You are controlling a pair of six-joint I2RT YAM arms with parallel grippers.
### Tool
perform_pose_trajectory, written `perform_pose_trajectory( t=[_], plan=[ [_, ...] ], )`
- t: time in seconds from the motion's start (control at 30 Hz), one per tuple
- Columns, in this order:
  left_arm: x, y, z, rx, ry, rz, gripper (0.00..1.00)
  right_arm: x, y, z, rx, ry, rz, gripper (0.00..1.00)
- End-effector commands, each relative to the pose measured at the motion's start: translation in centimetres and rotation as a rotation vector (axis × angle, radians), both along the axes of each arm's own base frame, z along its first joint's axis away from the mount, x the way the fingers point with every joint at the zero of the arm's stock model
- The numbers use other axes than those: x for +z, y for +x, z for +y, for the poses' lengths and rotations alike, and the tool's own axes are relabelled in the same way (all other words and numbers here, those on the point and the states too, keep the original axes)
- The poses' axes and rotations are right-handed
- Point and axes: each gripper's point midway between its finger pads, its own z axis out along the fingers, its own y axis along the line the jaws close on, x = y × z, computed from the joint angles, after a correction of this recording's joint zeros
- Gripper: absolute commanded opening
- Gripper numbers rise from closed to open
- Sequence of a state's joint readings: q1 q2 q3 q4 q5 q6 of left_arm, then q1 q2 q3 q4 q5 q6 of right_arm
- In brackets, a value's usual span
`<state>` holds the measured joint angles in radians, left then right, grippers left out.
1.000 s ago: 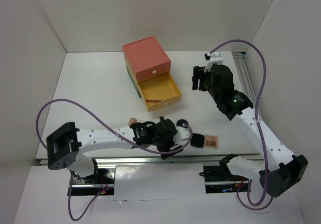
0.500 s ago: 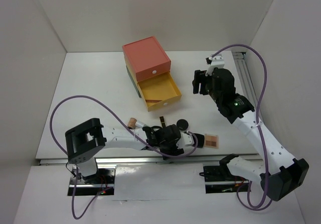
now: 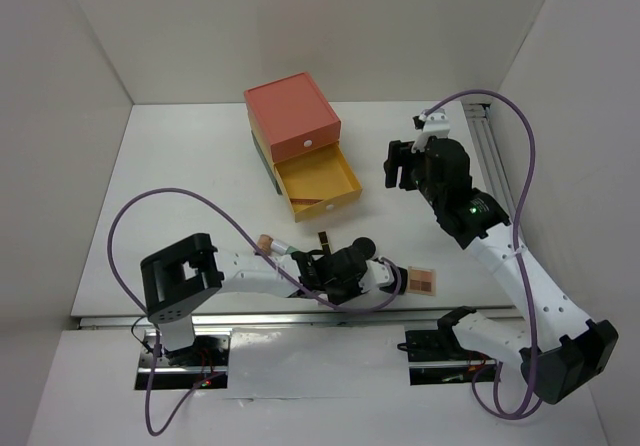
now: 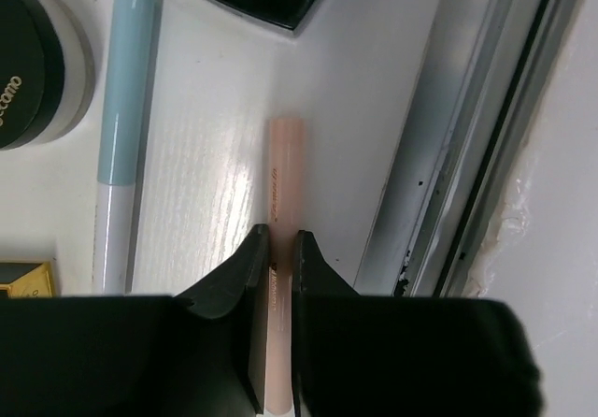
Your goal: Organize the makeup
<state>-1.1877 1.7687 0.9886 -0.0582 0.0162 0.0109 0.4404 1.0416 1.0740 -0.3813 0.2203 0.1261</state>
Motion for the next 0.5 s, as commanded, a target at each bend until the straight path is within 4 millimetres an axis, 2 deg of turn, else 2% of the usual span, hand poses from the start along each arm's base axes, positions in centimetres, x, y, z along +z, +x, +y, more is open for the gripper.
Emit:
perform_pose_trajectory(
  t=[0.0, 0.03, 0.17, 0.2, 0.3, 0.33, 0.37, 0.4, 0.43, 0.47],
  plan=[
    [-1.0, 0.8, 0.8, 0.059, 0.058, -0.008, 0.0, 0.4, -0.3, -0.4, -0.013, 0.016, -0.014, 0.75],
    [-0.4, 0.9, 0.7, 0.06, 0.042, -0.014, 0.0, 0.4, -0.4, -0.3, -0.005, 0.019, -0.013, 0.75],
    [5.8, 1.5, -0.4, 0.04, -0.105, -0.09, 0.0, 0.4, -0.3, -0.6, -0.023, 0.013, -0.016, 0.75],
    [9.0, 1.6, -0.6, 0.033, -0.177, -0.127, 0.0, 0.4, -0.2, -0.7, -0.035, 0.018, -0.016, 0.76],
    [13.4, 2.1, 0.1, 0.0, -0.246, -0.231, 0.0, 1.3, -0.2, -1.7, -0.083, 0.029, -0.047, 0.76],
    [16.3, 2.3, 0.1, -0.029, -0.306, -0.298, 0.0, 1.4, -0.2, -1.9, -0.095, 0.026, -0.049, 0.77],
    [17.2, 3.6, 0.7, -0.009, -0.317, -0.337, 0.0, 1.2, -0.3, -2.1, -0.107, 0.033, -0.049, 0.77],
    [18.8, 4.5, 0.8, 0.002, -0.342, -0.366, 0.0, 1.3, -0.3, -2.4, -0.12, 0.029, -0.051, 0.83],
    [19.4, 5.2, 1.1, 0.004, -0.34, -0.367, 0.0, 1.6, -0.4, -2.6, -0.137, 0.043, -0.061, 0.86],
    [19.9, 7.4, 2.2, 0.047, -0.326, -0.375, 0.0, 1.5, -0.4, -3.4, -0.172, 0.041, -0.056, 0.89]
  ],
)
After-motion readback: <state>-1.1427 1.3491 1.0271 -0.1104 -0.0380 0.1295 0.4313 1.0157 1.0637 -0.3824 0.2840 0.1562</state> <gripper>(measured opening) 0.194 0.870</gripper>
